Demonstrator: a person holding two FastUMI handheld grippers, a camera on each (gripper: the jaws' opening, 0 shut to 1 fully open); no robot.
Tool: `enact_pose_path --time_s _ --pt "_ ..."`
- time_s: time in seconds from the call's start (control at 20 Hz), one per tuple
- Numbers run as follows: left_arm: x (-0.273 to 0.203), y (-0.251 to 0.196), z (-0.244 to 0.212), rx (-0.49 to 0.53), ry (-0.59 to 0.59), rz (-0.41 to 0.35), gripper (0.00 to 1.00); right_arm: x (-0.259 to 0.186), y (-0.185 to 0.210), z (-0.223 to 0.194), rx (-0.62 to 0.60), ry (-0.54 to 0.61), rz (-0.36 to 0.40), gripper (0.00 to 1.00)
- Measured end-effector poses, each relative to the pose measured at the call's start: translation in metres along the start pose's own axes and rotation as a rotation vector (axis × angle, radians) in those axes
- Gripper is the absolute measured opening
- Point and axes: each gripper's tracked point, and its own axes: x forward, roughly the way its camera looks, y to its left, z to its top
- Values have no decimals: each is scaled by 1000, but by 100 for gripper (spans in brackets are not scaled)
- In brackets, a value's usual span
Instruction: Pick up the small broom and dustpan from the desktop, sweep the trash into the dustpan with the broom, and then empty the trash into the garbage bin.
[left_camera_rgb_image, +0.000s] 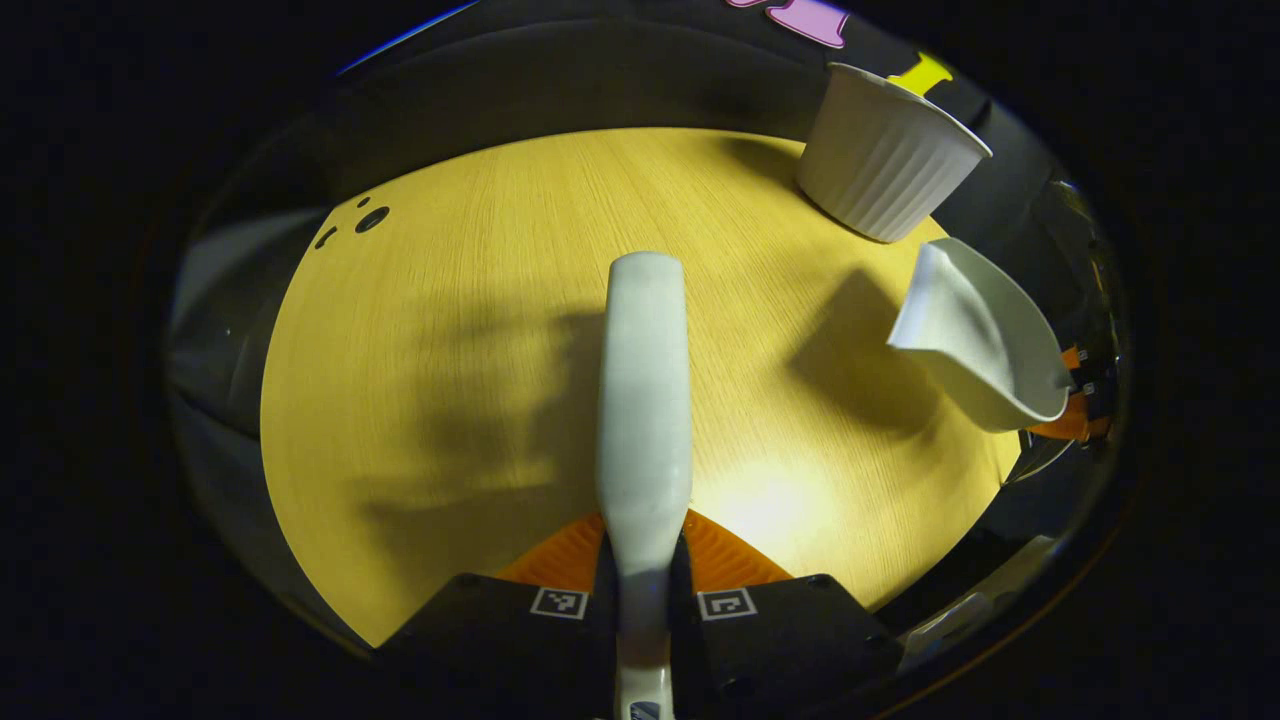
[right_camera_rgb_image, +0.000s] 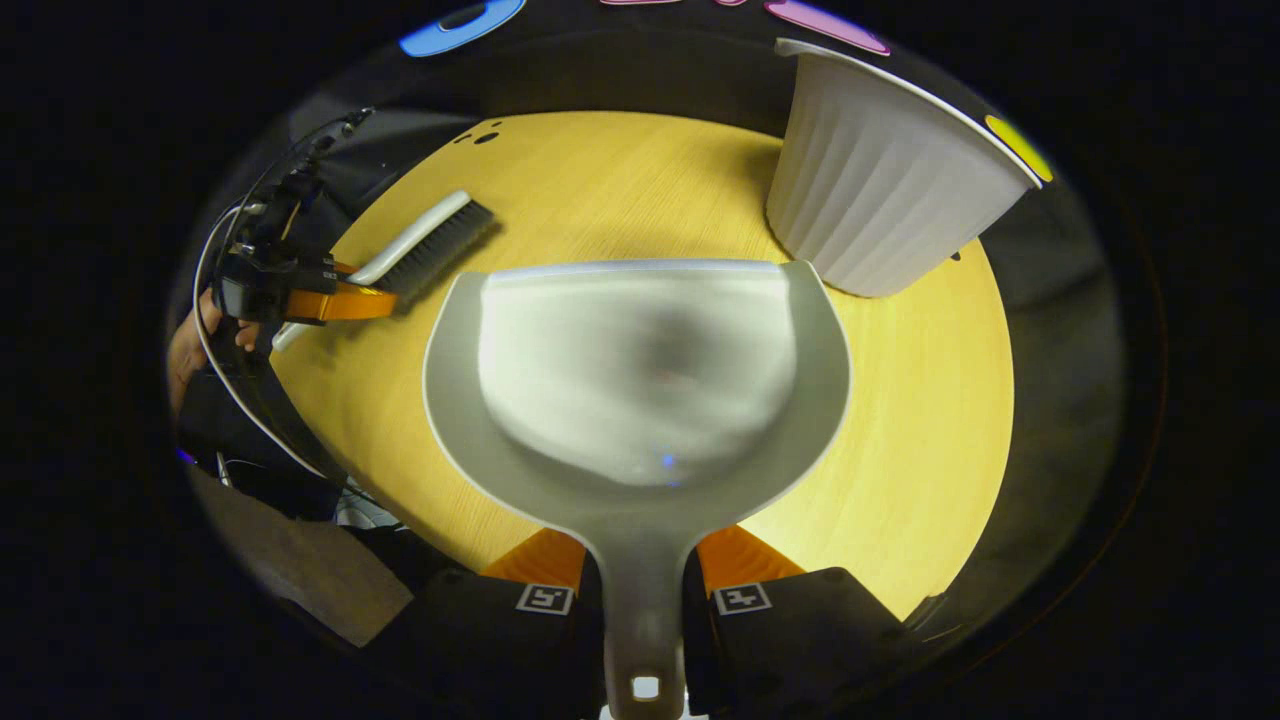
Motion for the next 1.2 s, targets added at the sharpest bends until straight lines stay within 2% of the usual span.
enact_pose_path --time_s 0.15,0.25,0.45,0.5,0.7,0.8,0.9,1.2 --pt "0 1 -1 4 4 7 25 17 2 3 25 -10 -6 39" --pt "-1 0 0 1 8 5 25 25 2 7 32 -11 -18 36" --pt "1 1 -1 4 12 10 26 37 4 12 47 -1 -33 39" --pt "1 1 -1 5 15 12 26 43 5 10 43 5 -32 34" --pt "-1 4 -2 20 31 35 26 52 6 1 20 38 -56 36" --pt "-3 4 -2 31 43 41 26 56 8 -4 25 47 -50 39" --pt "-4 6 0 43 52 54 26 60 7 -5 25 44 -54 36" --pt "-7 8 -2 59 64 90 29 62 12 -13 67 60 -32 39"
